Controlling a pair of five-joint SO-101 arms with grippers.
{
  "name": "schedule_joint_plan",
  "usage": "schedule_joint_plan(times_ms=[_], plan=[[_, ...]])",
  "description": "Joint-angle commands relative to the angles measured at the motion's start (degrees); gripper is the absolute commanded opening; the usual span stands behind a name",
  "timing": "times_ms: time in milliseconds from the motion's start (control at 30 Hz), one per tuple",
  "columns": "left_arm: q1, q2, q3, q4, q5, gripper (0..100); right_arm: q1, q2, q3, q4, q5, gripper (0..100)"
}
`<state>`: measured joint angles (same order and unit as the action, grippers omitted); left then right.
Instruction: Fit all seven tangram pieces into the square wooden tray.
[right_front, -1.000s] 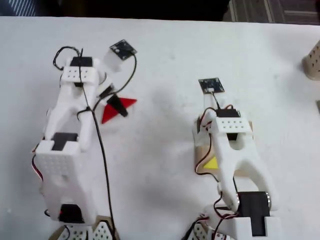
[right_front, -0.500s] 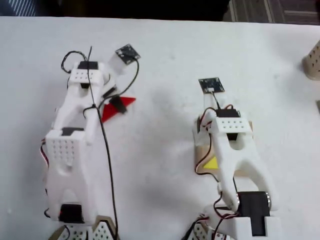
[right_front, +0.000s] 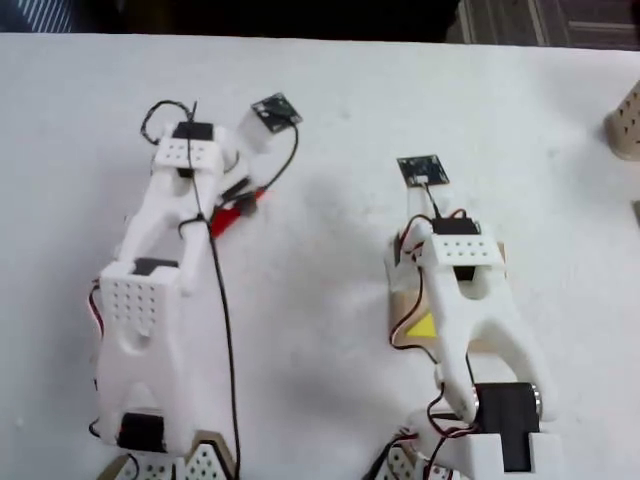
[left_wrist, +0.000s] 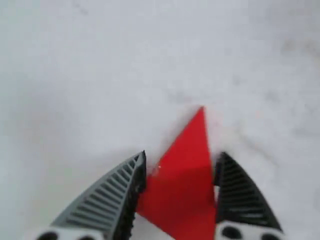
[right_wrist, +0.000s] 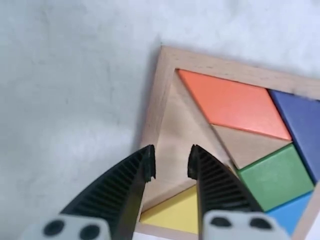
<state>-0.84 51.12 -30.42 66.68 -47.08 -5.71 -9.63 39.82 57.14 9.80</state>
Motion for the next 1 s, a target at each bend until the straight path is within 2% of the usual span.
schedule_joint_plan(times_ms=[0,200,500,600,767,867,967], plan=[[-1.0,3.1,-1.4,1.8,-0.5,5,0.0,-0.3,-1.1,-0.7,0.7,11.2],[-3.1,2.2,-5.0,9.9,1.2,3,0.2,-0.3,-1.1,-0.7,0.7,11.2],[-11.5,2.4,-20.1,27.8,20.4,2,0.3,-0.3,-1.1,-1.4,0.7,11.2],[-13.2,2.5,-23.1,33.9,29.5,2,0.3,-0.3,-1.1,-1.4,0.7,11.2],[-16.9,2.0,-23.8,35.0,44.0,2,0.2,-0.3,-1.0,-1.4,0.7,11.2],[-19.9,1.6,-25.4,35.2,47.6,2,0.4,-0.3,-1.0,-1.4,0.7,11.2],[-22.7,0.0,-25.8,35.3,48.4,2,0.3,-0.3,-1.0,-1.4,0.7,11.2]])
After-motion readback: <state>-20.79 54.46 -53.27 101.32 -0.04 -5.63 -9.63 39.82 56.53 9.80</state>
